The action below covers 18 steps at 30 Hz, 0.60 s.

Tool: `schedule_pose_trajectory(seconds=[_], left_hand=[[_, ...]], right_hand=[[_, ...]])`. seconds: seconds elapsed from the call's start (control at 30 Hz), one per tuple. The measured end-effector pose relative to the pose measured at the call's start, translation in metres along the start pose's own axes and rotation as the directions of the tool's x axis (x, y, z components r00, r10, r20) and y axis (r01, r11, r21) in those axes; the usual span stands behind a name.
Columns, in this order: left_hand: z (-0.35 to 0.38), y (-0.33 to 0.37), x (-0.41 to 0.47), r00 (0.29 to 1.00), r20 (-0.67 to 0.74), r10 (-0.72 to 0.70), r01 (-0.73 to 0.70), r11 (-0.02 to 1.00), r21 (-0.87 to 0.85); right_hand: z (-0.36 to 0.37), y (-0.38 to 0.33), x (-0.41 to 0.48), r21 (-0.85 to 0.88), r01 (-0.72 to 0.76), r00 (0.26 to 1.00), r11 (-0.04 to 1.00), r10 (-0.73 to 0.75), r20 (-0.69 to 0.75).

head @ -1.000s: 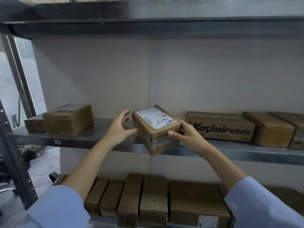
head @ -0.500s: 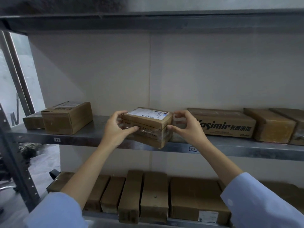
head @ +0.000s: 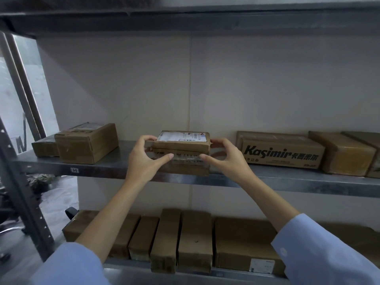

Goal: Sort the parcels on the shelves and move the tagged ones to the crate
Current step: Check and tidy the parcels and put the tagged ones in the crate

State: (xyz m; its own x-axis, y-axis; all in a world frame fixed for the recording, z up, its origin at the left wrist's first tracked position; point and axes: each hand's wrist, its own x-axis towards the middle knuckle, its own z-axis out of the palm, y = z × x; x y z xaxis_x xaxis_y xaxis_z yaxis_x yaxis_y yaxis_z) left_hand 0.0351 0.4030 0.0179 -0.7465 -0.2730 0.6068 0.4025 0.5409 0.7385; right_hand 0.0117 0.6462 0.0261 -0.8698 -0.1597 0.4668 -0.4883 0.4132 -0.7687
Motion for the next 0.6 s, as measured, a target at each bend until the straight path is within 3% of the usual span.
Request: schedule_pose_trajectory(seconds=[0.23, 0.43, 0.6], left_hand=[[-0.014, 0.004, 0.002, 0.995, 0.098, 0.023, -0.015, 0.996, -0.083], [-0.016, 0.008, -0.001, 0.982, 0.157, 0.108, -0.092, 0.99, -0.109], [-0.014, 0.01, 0.006, 0.981, 0.179, 0.078, -0.054, 0.989, -0.135]], right_hand=[[-0.001, 0.004, 0.005, 0.048, -0.016, 1.0, 0.999, 0.016, -0.003], [-0.005, 0.006, 0.009, 0.026, -0.042, 0.995, 0.999, 0.044, -0.093], [-0.005, 0.004, 0.006, 0.004, -0.065, 0.987, 0.998, 0.065, -0.147]])
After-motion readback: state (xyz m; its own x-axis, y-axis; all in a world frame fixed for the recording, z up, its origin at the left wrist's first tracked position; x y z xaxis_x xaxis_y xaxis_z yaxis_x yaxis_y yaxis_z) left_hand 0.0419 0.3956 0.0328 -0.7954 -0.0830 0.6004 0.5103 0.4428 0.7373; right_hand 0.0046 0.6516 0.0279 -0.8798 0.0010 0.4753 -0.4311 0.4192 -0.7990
